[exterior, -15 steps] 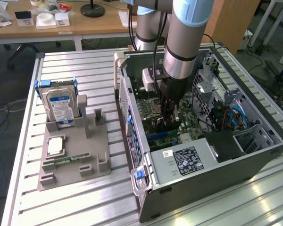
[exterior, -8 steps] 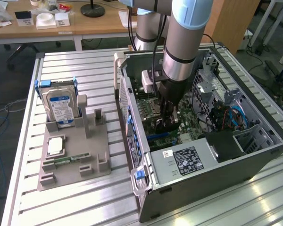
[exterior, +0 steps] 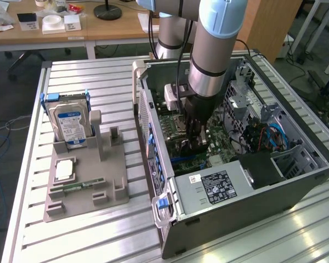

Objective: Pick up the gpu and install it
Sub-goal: 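Insert the gpu into the slot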

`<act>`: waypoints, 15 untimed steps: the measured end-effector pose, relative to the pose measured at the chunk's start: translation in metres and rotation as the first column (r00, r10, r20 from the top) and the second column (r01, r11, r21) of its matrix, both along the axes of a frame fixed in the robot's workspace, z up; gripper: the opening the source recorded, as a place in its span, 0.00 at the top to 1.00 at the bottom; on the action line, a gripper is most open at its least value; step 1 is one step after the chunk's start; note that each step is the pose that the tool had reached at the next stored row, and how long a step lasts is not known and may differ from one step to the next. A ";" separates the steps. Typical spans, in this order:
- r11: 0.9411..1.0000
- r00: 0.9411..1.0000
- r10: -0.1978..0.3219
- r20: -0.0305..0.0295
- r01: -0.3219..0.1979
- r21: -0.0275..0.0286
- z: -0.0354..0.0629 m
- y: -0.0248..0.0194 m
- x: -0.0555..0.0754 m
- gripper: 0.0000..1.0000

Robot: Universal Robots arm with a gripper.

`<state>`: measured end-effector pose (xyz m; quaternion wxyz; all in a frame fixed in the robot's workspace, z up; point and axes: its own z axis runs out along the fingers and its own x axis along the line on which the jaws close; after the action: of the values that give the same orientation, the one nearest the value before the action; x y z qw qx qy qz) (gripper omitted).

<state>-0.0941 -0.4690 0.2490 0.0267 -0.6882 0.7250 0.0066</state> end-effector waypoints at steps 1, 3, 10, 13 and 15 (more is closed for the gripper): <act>1.000 1.000 0.000 0.000 0.000 0.000 -0.0002 0.0000 0.000 0.73; 1.000 1.000 0.000 0.000 0.000 0.000 -0.0013 0.0001 0.000 0.73; 1.000 1.000 -0.001 0.000 0.001 0.000 -0.0030 0.0002 -0.001 0.73; 1.000 1.000 -0.001 0.000 0.001 0.000 -0.0039 0.0003 -0.001 0.73; 1.000 1.000 -0.001 0.000 0.001 0.000 -0.0047 0.0004 -0.001 0.73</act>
<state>-0.0953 -0.4686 0.2443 0.0269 -0.6879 0.7253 0.0066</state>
